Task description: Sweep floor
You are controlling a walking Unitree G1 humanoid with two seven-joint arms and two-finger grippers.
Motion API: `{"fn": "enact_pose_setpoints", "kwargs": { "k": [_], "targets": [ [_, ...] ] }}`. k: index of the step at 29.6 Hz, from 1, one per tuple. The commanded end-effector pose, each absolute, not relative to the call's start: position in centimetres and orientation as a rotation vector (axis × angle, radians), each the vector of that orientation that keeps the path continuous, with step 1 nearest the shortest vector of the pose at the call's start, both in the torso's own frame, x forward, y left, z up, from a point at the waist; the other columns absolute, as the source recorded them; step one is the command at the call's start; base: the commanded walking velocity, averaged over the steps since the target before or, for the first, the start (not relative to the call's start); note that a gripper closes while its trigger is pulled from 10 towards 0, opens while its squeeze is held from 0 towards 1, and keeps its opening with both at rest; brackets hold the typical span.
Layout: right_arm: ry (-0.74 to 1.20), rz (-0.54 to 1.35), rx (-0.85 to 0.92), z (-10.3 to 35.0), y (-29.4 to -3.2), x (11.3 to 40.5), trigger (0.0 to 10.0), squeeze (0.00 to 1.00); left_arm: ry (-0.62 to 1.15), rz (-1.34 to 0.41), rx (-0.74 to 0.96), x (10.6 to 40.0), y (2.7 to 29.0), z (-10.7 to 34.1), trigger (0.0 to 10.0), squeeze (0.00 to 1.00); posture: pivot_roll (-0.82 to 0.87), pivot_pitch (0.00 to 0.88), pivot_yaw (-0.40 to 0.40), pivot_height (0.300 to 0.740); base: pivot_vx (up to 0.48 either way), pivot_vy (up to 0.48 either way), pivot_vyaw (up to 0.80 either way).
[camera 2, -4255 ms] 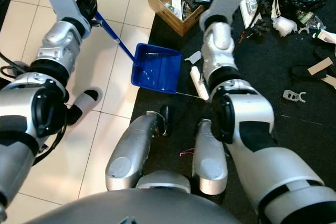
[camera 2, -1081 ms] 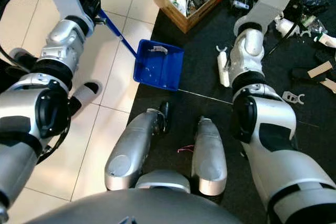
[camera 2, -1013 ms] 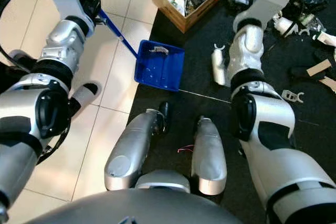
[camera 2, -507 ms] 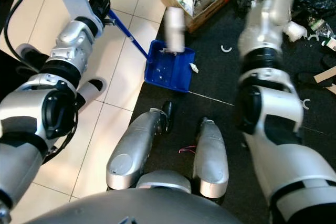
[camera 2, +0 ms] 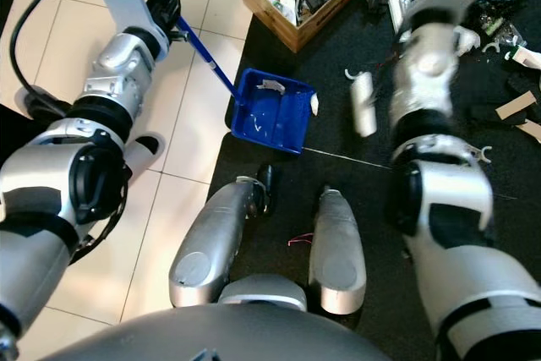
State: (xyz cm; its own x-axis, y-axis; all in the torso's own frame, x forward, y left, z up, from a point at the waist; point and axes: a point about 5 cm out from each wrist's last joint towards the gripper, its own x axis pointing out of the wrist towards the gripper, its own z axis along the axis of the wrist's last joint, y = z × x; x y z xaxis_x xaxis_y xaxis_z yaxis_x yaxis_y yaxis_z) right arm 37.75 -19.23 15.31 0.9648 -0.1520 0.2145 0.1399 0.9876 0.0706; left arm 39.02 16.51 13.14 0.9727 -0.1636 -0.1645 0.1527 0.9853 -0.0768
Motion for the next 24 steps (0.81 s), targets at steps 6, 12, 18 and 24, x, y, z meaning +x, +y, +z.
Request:
{"fn": "enact_pose_setpoints", "kwargs": {
  "k": [6, 12, 18, 24],
  "targets": [
    [-0.203, -0.103, 0.044, 14.3, -17.5, 37.4, 10.0, 0.00, 0.205, -0.169, -0.096, 38.8, 16.1, 12.3, 10.0, 0.00, 0.11, 0.224, 0.078, 0.740, 0.000, 0.000, 0.00],
    [-0.305, -0.071, 0.208, 16.4, -17.2, 38.0, 10.0, 0.00, 0.203, -0.170, -0.100, 38.8, 16.0, 12.4, 10.0, 0.00, 0.11, 0.220, 0.075, 0.740, 0.000, 0.000, 0.00],
    [-0.442, -0.015, 0.477, 20.2, -17.9, 38.6, 10.0, 0.00, 0.202, -0.169, -0.103, 38.8, 15.9, 12.4, 10.0, 0.00, 0.10, 0.215, 0.070, 0.740, 0.000, 0.000, 0.00],
    [-0.525, -0.067, 0.300, 22.2, -20.0, 38.2, 10.0, 0.00, 0.200, -0.170, -0.104, 38.8, 15.9, 12.5, 10.0, 0.00, 0.10, 0.209, 0.069, 0.740, 0.000, 0.000, 0.00]
  ]
}}
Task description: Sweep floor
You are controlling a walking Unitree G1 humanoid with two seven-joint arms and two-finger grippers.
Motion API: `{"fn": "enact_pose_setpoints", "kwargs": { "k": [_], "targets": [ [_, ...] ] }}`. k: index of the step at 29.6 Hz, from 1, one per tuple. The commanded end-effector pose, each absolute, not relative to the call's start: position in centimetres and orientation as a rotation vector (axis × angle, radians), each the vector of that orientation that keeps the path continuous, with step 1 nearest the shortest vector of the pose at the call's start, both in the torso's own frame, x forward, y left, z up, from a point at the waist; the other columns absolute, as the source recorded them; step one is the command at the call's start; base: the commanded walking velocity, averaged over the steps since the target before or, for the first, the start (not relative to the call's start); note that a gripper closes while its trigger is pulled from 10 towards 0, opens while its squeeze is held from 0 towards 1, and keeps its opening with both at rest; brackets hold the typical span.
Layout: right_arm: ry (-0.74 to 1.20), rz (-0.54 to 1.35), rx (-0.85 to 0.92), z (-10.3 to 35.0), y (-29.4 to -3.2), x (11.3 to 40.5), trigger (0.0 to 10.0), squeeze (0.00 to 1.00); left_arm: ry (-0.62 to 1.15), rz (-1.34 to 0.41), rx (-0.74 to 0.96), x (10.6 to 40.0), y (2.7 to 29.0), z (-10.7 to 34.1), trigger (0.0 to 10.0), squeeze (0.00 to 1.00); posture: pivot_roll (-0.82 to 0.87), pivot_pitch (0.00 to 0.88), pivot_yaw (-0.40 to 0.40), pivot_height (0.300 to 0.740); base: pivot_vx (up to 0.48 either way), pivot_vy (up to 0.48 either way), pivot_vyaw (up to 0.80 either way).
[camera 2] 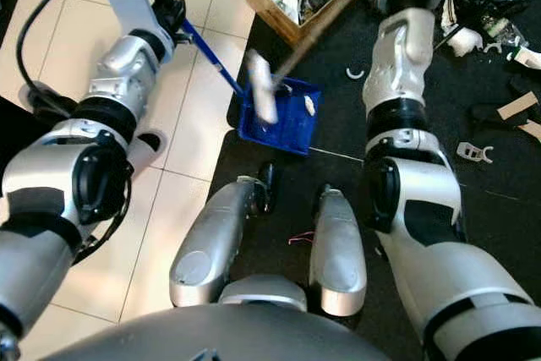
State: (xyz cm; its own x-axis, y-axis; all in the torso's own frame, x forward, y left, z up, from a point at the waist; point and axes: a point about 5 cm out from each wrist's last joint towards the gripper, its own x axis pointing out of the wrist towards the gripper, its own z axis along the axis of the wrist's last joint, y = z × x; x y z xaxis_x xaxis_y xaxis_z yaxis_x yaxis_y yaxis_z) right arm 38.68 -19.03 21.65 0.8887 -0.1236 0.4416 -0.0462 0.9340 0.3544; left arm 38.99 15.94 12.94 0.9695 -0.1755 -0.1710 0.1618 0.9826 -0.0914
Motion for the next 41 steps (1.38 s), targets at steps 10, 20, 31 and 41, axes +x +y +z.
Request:
{"fn": "enact_pose_setpoints", "kwargs": {
  "k": [10, 20, 31, 41],
  "targets": [
    [-0.456, -0.177, -0.162, 21.1, -23.3, 37.4, 10.0, 0.00, 0.198, -0.168, -0.104, 38.8, 16.0, 12.5, 10.0, 0.00, 0.10, 0.202, 0.070, 0.740, 0.000, 0.000, 0.00],
    [-0.182, -0.061, 0.089, 13.2, -17.5, 36.9, 10.0, 0.00, 0.200, -0.170, -0.101, 38.8, 15.9, 12.5, 10.0, 0.00, 0.11, 0.195, 0.071, 0.740, 0.000, 0.000, 0.00],
    [-0.355, -0.207, 0.113, 17.5, -21.4, 37.3, 10.0, 0.00, 0.188, -0.161, -0.120, 38.9, 16.3, 12.7, 10.0, 0.00, 0.10, 0.179, 0.064, 0.740, 0.000, 0.000, 0.00],
    [-0.461, -0.412, -0.027, 19.7, -28.8, 34.7, 10.0, 0.00, 0.112, -0.167, -0.201, 39.4, 16.5, 14.5, 10.0, 0.00, 0.07, 0.157, 0.069, 0.740, 0.000, 0.000, 0.00]
  ]
}}
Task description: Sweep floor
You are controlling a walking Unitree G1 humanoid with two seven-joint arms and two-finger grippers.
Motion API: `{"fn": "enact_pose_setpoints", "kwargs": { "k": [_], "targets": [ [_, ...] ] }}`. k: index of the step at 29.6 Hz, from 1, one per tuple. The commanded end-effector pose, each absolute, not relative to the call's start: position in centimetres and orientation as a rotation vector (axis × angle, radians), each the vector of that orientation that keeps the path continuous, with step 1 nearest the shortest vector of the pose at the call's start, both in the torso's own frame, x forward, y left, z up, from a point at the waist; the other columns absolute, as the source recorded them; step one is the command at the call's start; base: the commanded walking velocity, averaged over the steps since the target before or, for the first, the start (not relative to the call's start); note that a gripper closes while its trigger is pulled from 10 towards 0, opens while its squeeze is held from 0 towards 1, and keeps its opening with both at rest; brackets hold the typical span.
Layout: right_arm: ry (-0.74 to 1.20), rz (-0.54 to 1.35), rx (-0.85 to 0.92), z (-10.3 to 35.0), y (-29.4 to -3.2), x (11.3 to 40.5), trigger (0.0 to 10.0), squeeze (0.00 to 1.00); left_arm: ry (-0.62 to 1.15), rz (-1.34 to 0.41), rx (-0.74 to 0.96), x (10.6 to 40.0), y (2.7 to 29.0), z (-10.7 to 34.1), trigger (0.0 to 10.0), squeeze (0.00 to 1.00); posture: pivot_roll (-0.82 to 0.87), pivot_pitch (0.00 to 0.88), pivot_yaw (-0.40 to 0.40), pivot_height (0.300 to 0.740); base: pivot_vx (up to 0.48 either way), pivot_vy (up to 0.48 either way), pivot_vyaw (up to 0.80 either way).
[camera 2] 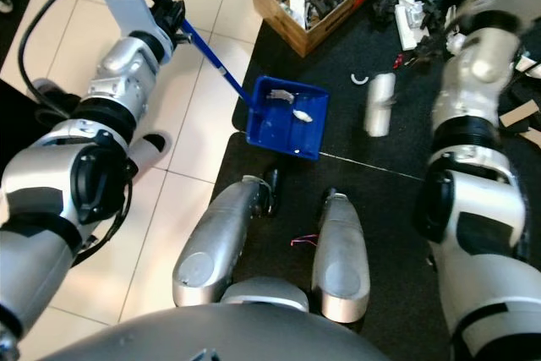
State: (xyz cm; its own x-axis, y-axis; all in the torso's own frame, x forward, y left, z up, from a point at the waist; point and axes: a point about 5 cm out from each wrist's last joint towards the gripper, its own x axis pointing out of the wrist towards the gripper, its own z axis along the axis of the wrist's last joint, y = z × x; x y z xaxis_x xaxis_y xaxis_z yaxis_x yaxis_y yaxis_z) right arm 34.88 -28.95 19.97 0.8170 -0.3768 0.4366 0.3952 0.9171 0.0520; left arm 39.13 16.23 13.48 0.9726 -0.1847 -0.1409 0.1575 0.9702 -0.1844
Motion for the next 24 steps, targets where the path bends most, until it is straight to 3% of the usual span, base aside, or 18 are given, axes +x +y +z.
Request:
{"fn": "enact_pose_setpoints", "kwargs": {
  "k": [1, 12, 24],
  "targets": [
    [-0.456, -0.408, -0.028, 19.4, -28.8, 34.5, 10.0, 0.00, 0.087, -0.166, -0.214, 39.6, 16.8, 15.1, 10.0, 0.00, 0.08, 0.153, 0.070, 0.740, 0.000, 0.000, 0.00],
    [-0.313, -0.354, -0.017, 15.1, -27.0, 33.3, 10.0, 0.00, -0.085, -0.170, -0.265, 40.0, 18.4, 20.1, 10.0, 0.00, 0.08, 0.146, 0.063, 0.740, 0.000, 0.000, 0.00],
    [-0.308, -0.329, -0.002, 15.6, -26.2, 33.6, 10.0, 0.00, -0.068, -0.185, -0.277, 39.6, 17.4, 19.9, 10.0, 0.00, 0.07, 0.143, 0.060, 0.740, 0.000, 0.000, 0.00]
  ]
}}
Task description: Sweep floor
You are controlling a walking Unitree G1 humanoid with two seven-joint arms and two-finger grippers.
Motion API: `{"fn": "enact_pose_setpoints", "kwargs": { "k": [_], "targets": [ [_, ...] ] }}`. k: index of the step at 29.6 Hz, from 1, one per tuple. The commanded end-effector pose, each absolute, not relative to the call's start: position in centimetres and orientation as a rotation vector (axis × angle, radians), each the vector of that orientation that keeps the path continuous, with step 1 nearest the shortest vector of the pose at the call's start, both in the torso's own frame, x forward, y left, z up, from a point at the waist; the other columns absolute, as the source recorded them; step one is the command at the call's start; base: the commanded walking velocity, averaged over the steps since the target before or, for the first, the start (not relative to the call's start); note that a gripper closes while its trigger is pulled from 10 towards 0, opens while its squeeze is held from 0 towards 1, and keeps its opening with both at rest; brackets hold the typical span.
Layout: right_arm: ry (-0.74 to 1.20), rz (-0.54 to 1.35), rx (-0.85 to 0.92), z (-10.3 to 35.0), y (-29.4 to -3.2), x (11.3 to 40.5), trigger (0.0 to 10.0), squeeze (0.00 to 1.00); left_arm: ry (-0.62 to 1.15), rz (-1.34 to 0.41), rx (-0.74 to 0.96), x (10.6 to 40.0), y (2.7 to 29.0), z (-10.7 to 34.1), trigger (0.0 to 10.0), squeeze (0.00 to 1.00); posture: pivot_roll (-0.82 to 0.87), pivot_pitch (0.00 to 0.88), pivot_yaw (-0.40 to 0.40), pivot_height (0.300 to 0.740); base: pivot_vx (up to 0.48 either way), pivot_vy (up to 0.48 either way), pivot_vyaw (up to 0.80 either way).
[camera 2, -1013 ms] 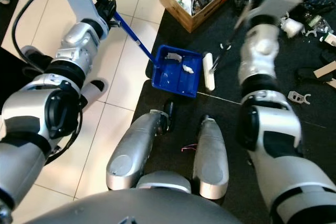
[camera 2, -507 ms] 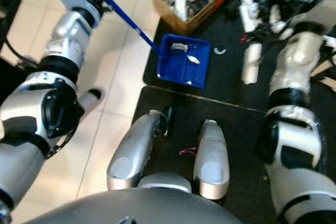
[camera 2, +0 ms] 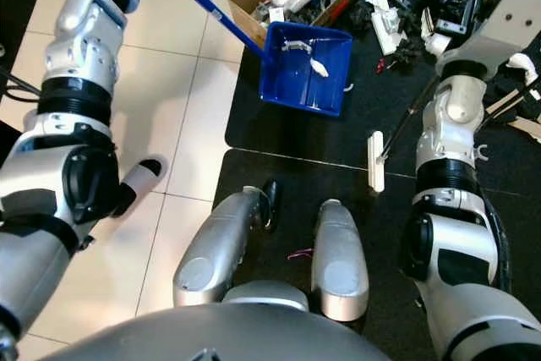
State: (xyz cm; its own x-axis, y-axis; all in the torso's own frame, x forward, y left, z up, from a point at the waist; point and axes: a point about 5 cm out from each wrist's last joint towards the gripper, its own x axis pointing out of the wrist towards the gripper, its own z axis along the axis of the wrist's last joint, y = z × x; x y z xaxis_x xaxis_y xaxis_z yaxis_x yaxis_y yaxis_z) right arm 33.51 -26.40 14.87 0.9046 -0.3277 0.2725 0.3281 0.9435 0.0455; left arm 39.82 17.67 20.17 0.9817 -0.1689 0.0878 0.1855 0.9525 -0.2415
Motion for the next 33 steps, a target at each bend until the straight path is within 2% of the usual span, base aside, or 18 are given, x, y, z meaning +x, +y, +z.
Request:
{"fn": "enact_pose_setpoints", "kwargs": {
  "k": [1, 8, 18, 23, 33],
  "targets": [
    [-0.307, -0.327, 0.000, 15.6, -26.1, 33.7, 10.0, 0.00, -0.066, -0.190, -0.275, 39.6, 17.2, 19.8, 10.0, 0.00, 0.07, 0.140, 0.059, 0.740, 0.000, 0.000, 0.00],
    [-0.295, -0.322, 0.002, 15.2, -25.8, 33.7, 10.0, 0.00, -0.087, -0.188, -0.272, 39.6, 17.1, 20.4, 10.0, 0.00, 0.07, 0.134, 0.060, 0.740, 0.000, 0.000, 0.00],
    [-0.345, -0.309, 0.010, 16.4, -25.0, 34.1, 10.0, 0.00, -0.227, -0.204, -0.303, 40.2, 17.5, 26.0, 10.0, 0.00, 0.07, 0.106, 0.070, 0.740, 0.000, 0.000, 0.00],
    [-0.358, -0.294, 0.018, 16.3, -24.1, 34.1, 10.0, 0.00, -0.138, -0.250, -0.245, 39.9, 16.2, 24.2, 10.0, 0.00, 0.06, 0.089, 0.080, 0.740, 0.000, 0.000, 0.00],
    [-0.360, -0.287, 0.028, 16.1, -23.6, 34.1, 10.0, 0.00, -0.143, -0.242, -0.182, 39.4, 15.1, 22.8, 10.0, 0.00, 0.06, 0.083, 0.077, 0.740, 0.000, 0.000, 0.00]
  ]
}}
